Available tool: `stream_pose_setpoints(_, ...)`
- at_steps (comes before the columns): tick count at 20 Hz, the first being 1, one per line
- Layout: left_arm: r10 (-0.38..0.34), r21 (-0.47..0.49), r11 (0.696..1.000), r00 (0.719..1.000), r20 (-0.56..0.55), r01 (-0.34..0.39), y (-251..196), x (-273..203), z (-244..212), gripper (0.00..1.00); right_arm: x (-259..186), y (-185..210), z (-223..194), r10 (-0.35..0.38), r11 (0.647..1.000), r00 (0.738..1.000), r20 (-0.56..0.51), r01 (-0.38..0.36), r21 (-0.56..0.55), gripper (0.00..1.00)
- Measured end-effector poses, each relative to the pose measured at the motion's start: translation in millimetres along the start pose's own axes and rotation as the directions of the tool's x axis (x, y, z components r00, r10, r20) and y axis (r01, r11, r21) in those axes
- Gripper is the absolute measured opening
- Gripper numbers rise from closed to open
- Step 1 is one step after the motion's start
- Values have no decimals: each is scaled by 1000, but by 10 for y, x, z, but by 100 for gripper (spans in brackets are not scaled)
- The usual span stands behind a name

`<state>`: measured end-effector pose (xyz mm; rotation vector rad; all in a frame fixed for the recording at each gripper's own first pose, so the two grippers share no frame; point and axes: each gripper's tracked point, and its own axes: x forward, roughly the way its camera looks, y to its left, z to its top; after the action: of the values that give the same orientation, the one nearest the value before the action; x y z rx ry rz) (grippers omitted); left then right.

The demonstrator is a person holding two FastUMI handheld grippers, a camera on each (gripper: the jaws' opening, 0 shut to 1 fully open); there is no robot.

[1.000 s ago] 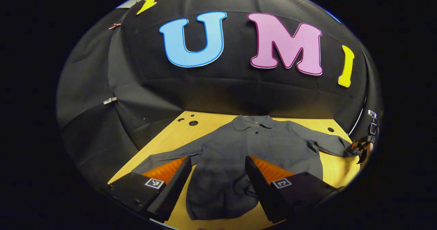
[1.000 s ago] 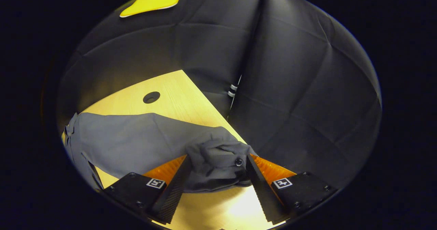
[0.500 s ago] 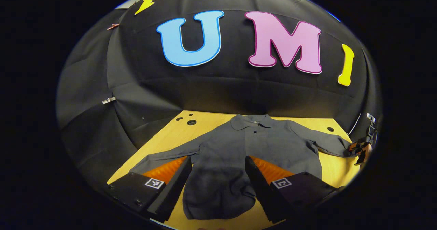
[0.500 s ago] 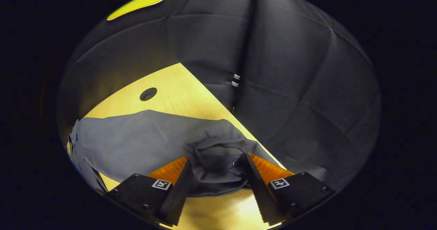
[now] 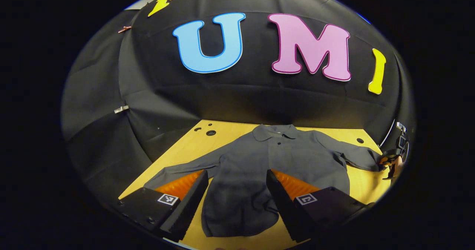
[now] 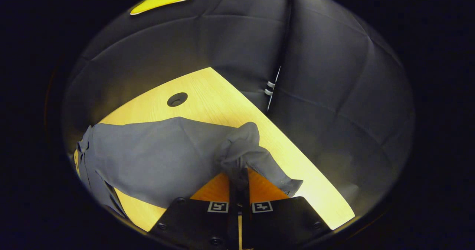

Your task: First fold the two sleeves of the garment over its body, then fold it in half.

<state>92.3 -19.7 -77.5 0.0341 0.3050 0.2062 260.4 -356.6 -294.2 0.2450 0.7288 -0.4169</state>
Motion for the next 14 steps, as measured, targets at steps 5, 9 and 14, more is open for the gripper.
stream_pose_setpoints(5,5,29,1000,1000,9,-5,60,-51,-1,99,-207,231,321,34,999,992,118,-29,-43,8)
stream_pose_setpoints(9,6,18,1000,1000,8,-6,81,-85,-25,97,-631,564,431,93,994,983,156,-82,-75,8)
stream_pose_setpoints(14,-13,95,995,998,66,6,112,-187,71,98,-970,1137,648,170,971,958,229,-124,-203,8)
